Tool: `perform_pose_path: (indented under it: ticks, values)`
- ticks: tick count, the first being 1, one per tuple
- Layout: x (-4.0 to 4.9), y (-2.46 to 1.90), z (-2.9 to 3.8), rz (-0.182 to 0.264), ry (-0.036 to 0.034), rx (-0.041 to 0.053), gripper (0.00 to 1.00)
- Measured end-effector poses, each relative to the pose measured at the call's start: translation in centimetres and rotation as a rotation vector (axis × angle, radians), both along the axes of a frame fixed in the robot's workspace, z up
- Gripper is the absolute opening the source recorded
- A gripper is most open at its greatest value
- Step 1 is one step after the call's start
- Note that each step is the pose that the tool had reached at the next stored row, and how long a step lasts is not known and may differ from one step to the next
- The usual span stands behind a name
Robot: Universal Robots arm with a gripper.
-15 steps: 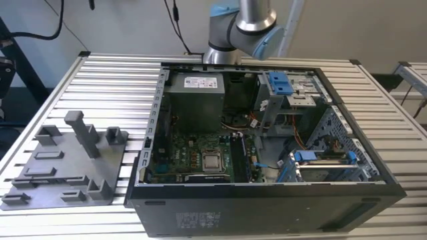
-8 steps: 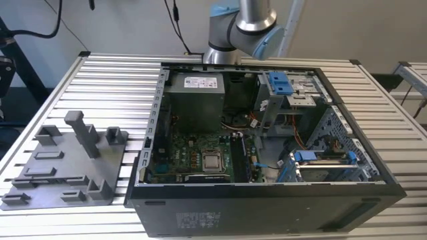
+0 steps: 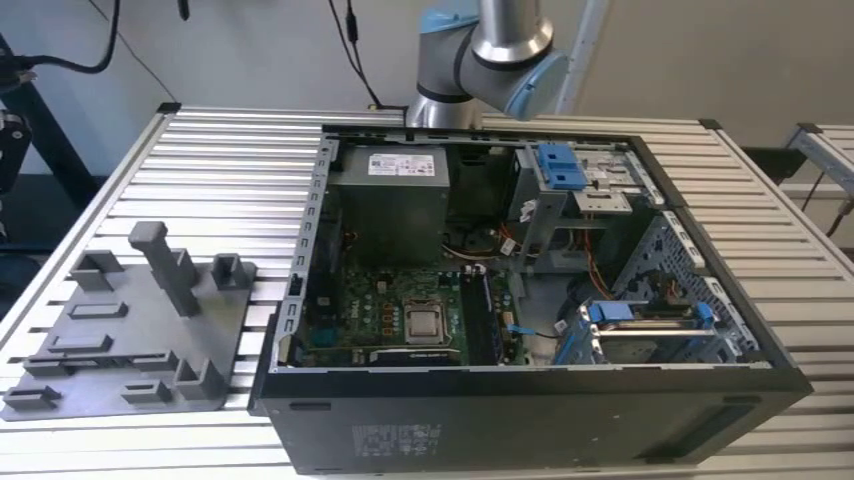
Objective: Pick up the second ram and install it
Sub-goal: 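Pick up the second ram and move it above second insertion slot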
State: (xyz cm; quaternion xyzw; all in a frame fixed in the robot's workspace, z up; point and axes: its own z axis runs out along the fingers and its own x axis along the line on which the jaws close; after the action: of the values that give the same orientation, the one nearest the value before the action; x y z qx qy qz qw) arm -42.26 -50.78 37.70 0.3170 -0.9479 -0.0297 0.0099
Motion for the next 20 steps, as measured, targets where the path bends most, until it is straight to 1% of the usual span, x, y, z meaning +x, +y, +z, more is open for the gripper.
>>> perform_pose_path:
  ticks: [4, 11, 20]
  values:
    - [0.0, 0.0, -0.03, 0.055, 0.0, 0.0, 0.11]
    - [0.0, 0.0, -0.15, 0.168, 0.0, 0.0, 0.11]
    - [0.0, 0.0, -0.38, 0.329, 0.0, -0.0001, 0.11]
